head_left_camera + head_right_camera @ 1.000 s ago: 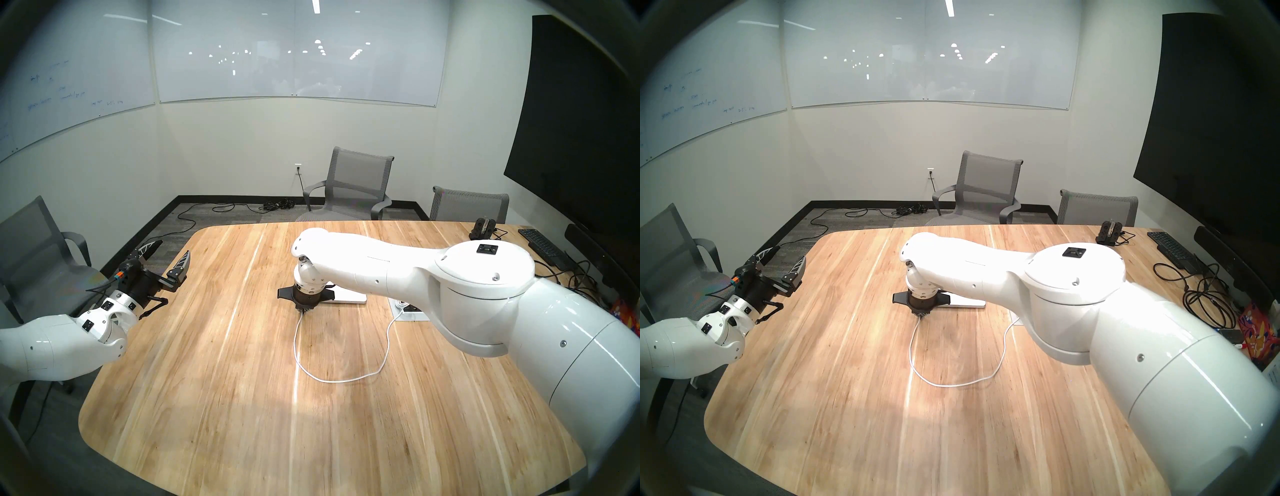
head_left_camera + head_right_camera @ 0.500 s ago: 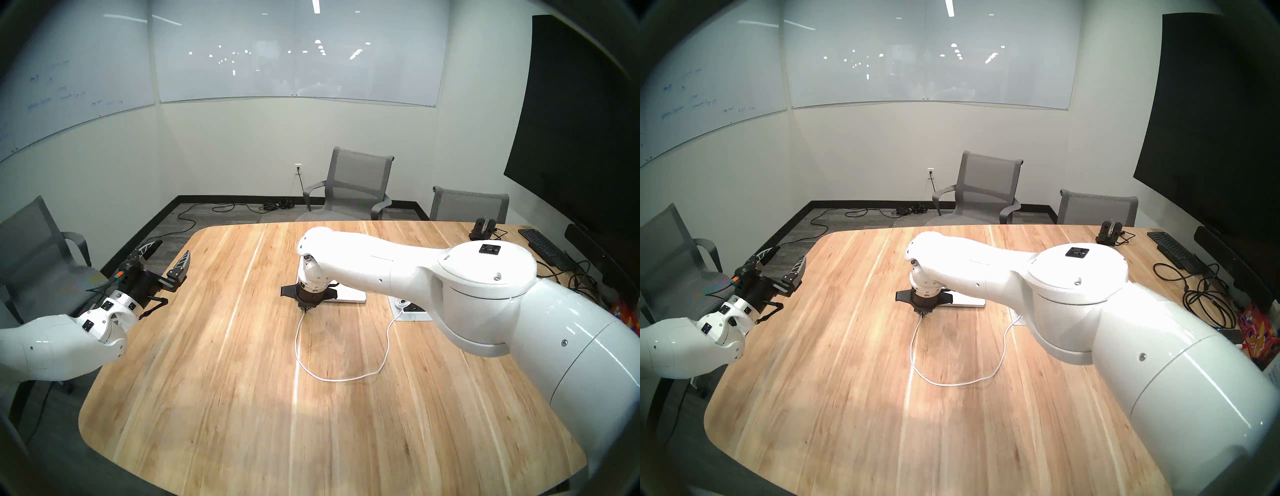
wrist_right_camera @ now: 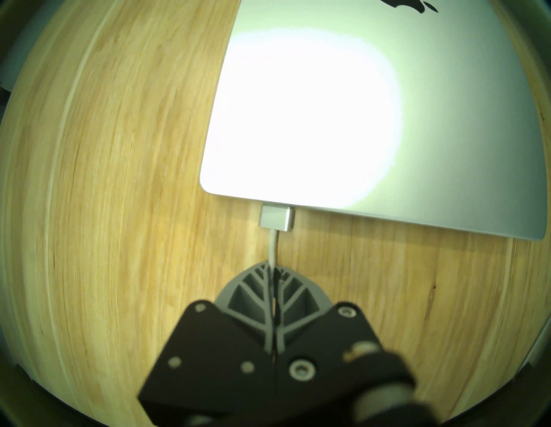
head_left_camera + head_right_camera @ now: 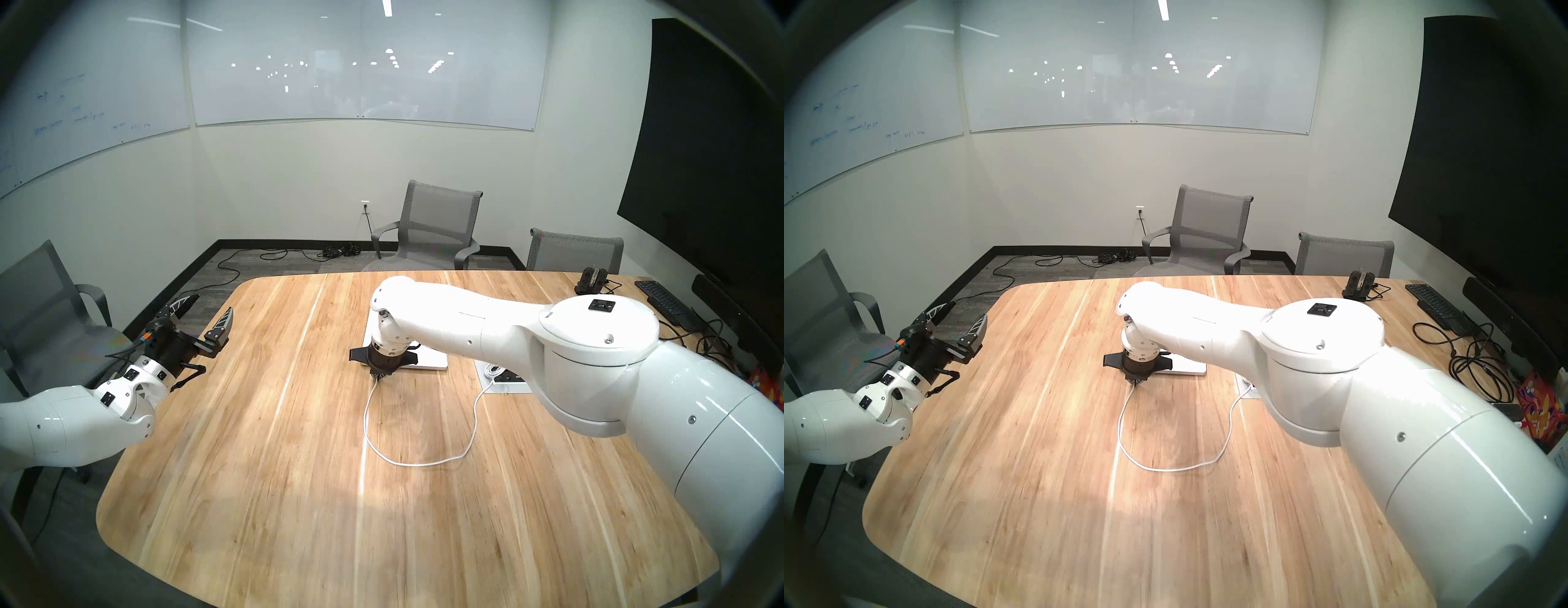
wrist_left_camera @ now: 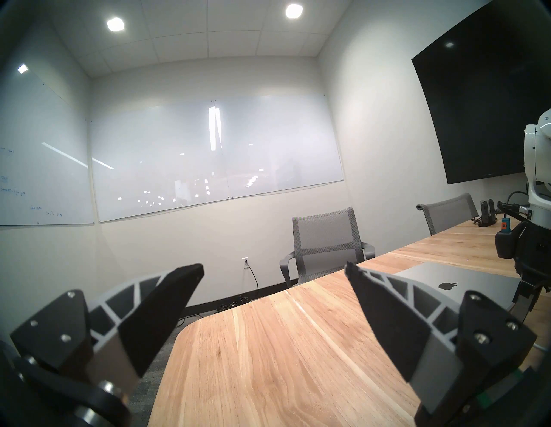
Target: Plug the charging cable into the port of a MacBook
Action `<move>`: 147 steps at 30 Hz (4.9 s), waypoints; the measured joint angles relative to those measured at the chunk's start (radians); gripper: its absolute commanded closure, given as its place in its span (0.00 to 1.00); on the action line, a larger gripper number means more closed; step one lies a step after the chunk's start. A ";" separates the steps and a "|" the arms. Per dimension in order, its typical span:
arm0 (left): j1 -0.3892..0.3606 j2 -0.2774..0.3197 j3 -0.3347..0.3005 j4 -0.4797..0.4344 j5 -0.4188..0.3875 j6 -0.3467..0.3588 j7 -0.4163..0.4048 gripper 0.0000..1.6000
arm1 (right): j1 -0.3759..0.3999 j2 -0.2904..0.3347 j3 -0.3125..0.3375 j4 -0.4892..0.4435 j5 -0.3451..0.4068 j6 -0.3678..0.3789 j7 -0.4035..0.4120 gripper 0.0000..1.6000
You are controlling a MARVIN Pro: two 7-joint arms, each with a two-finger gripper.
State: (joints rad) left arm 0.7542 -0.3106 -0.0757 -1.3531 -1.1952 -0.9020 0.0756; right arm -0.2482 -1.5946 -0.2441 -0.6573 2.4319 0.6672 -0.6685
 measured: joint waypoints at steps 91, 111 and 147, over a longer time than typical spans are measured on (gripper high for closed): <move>0.000 0.000 0.000 0.000 0.000 0.000 0.000 0.00 | -0.004 -0.030 0.045 -0.007 0.010 -0.004 -0.064 1.00; 0.000 0.000 0.000 0.000 0.000 0.000 0.000 0.00 | -0.025 -0.093 0.041 0.154 -0.037 0.064 0.024 1.00; 0.000 0.000 0.000 0.000 0.000 0.000 0.000 0.00 | -0.044 -0.221 0.016 0.390 -0.106 0.148 0.145 1.00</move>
State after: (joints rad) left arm 0.7542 -0.3106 -0.0757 -1.3531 -1.1952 -0.9021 0.0756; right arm -0.2921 -1.8152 -0.2278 -0.2673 2.3254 0.8155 -0.5231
